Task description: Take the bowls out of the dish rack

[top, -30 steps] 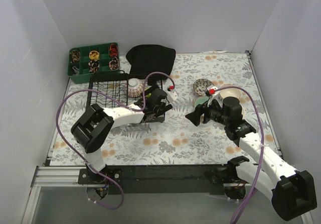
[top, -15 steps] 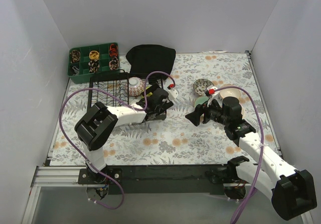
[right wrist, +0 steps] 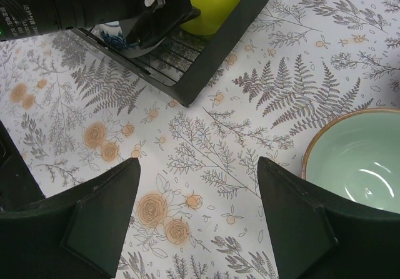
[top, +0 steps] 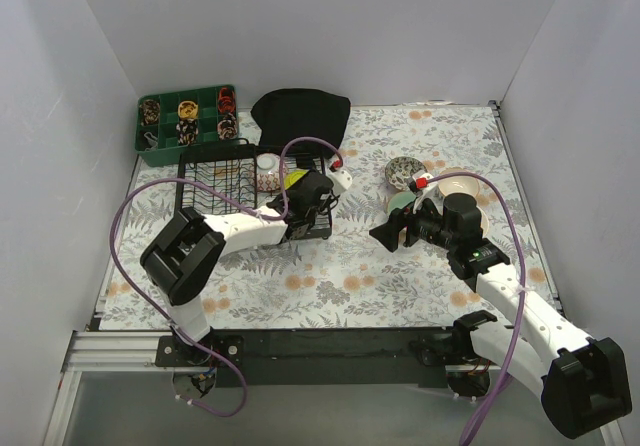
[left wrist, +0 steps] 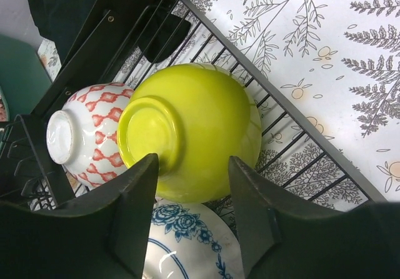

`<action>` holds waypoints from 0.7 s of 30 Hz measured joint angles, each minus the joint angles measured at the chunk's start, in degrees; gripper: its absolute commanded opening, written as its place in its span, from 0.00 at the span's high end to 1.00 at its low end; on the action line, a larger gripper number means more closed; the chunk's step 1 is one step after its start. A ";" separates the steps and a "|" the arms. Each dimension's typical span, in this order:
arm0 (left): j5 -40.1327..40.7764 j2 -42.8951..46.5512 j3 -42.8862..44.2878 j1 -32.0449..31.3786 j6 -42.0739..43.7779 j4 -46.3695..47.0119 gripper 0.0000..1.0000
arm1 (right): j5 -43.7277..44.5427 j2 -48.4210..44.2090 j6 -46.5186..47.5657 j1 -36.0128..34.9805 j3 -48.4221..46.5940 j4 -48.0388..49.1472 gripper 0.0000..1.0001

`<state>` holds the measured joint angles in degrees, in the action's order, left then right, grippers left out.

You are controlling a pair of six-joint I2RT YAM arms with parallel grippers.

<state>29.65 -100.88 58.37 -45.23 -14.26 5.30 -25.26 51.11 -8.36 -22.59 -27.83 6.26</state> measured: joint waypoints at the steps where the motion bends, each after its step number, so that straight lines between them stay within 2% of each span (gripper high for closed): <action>1: -0.09 0.28 0.00 0.09 -0.39 -0.26 0.57 | 0.00 0.00 0.00 0.00 0.00 -0.02 0.16; 3: -0.31 0.61 0.00 0.26 -1.25 -0.61 0.64 | -0.02 0.00 0.00 0.00 0.00 0.00 0.16; 4: -0.44 0.74 0.00 0.39 -1.79 -0.72 0.72 | 0.00 -0.02 0.00 0.00 0.00 -0.02 0.17; 7: -1.14 1.84 0.11 0.94 -4.07 -1.11 0.85 | 0.00 -0.02 0.00 0.00 0.00 -0.02 0.17; 10: -2.71 2.93 0.28 2.27 -6.49 -2.40 0.94 | 0.00 -0.02 0.00 0.00 0.00 -0.02 0.16; 13: -4.68 3.28 0.98 3.15 -8.11 -3.63 1.00 | 0.00 -0.02 0.00 0.00 0.00 -0.02 0.16; 21: -9.64 3.48 2.12 5.84 -11.10 -9.22 1.00 | -0.15 -0.02 0.00 0.00 0.00 -0.02 0.16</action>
<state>20.01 -97.41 60.49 -39.40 -25.36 -3.92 -25.41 51.09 -8.36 -22.59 -27.83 6.24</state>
